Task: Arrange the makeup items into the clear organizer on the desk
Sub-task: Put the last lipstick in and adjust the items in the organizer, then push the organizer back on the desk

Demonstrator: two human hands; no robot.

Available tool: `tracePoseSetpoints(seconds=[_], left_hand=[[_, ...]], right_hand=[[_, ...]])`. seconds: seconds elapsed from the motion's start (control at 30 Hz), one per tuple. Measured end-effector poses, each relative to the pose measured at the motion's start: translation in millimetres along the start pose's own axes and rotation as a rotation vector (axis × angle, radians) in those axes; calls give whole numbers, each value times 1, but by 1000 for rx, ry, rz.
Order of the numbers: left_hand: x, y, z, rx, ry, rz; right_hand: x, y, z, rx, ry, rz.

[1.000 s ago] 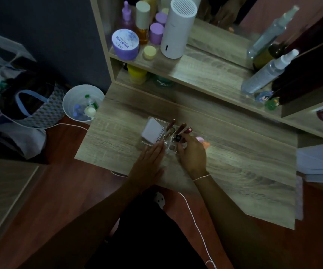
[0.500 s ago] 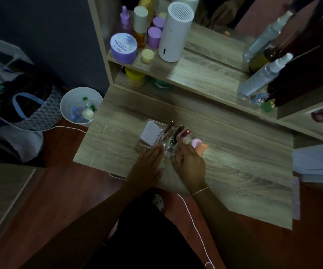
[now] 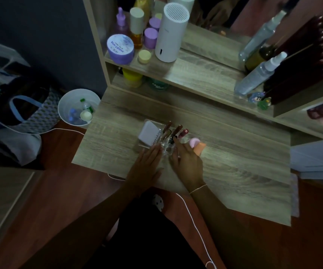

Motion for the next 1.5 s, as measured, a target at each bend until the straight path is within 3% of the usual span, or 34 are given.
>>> tracePoseSetpoints(seconds=[0.17,0.27,0.43,0.67,0.93,1.5], left_hand=[[8,-3,-2,-11,-38,-26],[18,-13,-2,-27,-41,-71],[34,-40,25,132,-94,-198],[27,-38,67,281,-77,-109],[10,-32,65,252,-74,3],[7,-13,59,149,-40,69]], right_hand=[[6,-11,-16,-68,87,-5],[12,-26,-26,-4,65,-90],[-4,-49,-70,21,-12,-135],[-25,-43,-100,-157,-49,-37],[-46,-44,-100,-241,-67,63],[-36,-40,-108,-276,-182,45]])
Point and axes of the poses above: each hand's wrist, its own y-axis towards the middle knuckle, its own x-axis out of the back of the hand, z = x × y, the point moved 10 cm from there along y, towards the middle knuckle, and after that the axes turned 14 degrees about -x, right-handed, at the moved point
